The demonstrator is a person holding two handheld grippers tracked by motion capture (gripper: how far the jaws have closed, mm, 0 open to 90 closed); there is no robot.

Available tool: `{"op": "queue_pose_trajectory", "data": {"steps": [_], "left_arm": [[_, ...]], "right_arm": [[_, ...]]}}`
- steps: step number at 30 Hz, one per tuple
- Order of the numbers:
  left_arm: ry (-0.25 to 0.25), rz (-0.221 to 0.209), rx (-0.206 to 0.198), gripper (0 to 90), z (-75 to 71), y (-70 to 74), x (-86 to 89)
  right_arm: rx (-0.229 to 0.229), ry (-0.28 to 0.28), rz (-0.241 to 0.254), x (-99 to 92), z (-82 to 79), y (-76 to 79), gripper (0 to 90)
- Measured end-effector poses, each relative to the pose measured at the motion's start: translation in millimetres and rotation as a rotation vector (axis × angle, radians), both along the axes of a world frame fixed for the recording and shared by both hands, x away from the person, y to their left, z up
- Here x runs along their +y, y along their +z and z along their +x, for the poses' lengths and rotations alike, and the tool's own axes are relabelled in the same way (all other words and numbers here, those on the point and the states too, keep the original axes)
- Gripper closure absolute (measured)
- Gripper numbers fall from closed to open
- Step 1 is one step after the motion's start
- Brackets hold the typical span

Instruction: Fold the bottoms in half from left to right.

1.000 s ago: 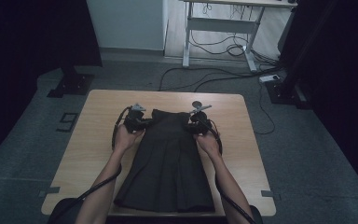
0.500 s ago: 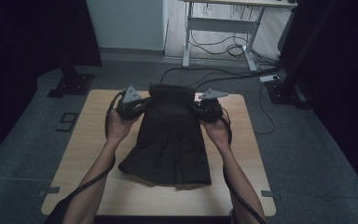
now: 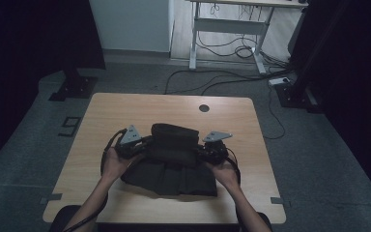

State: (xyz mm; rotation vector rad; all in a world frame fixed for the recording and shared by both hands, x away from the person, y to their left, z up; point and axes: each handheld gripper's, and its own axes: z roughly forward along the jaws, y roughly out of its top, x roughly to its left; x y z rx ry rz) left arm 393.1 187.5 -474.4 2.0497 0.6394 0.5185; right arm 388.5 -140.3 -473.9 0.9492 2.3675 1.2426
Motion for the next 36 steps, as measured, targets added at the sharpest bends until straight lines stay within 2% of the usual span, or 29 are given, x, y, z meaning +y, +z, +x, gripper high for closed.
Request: {"op": "queue_pose_trajectory", "data": {"steps": [6,8,12,18,20,24,26,28,32,34,36], "left_arm": [[-0.016,0.014,0.073,83.7,-10.1,-23.7,3.7],[-0.017,0.028,0.090,83.6,-11.9,-31.8,3.1],[-0.013,0.043,0.109,83.5,-11.1,-40.1,0.1],[-0.001,-0.009,0.145,80.8,-12.2,-40.6,3.8],[0.011,-0.041,0.160,73.9,-13.0,-38.7,7.4],[0.024,-0.084,0.186,51.6,-14.6,-36.7,22.7],[0.021,-0.104,0.213,43.5,-15.4,-36.1,34.6],[0.040,-0.101,0.217,39.6,-17.0,-35.5,47.4],[0.113,-0.105,0.212,33.4,-15.6,-33.7,69.5],[0.146,-0.120,0.211,32.2,-10.9,-31.6,73.0],[0.158,-0.118,0.206,30.7,-6.1,-29.4,70.8]], "right_arm": [[0.052,0.012,-0.007,4.6,-8.5,-19.7,79.2],[0.067,0.013,-0.007,5.0,-9.5,-25.1,79.3],[0.082,0.014,-0.039,7.7,-8.3,-36.7,79.3],[0.115,0.015,-0.012,4.7,-6.7,-39.8,78.4],[0.122,0.016,0.014,1.6,-7.9,-39.2,75.2],[0.159,0.006,0.083,-13.3,-9.0,-40.5,53.0],[0.167,0.001,0.113,-24.8,-9.3,-40.5,48.0],[0.164,-0.029,0.075,-35.2,-10.6,-40.9,44.5],[0.186,-0.053,0.092,-50.8,-11.6,-45.1,40.7],[0.167,-0.034,0.091,-53.4,-12.3,-43.3,40.3],[0.143,-0.050,0.075,-56.5,-13.7,-37.2,40.2]]}}
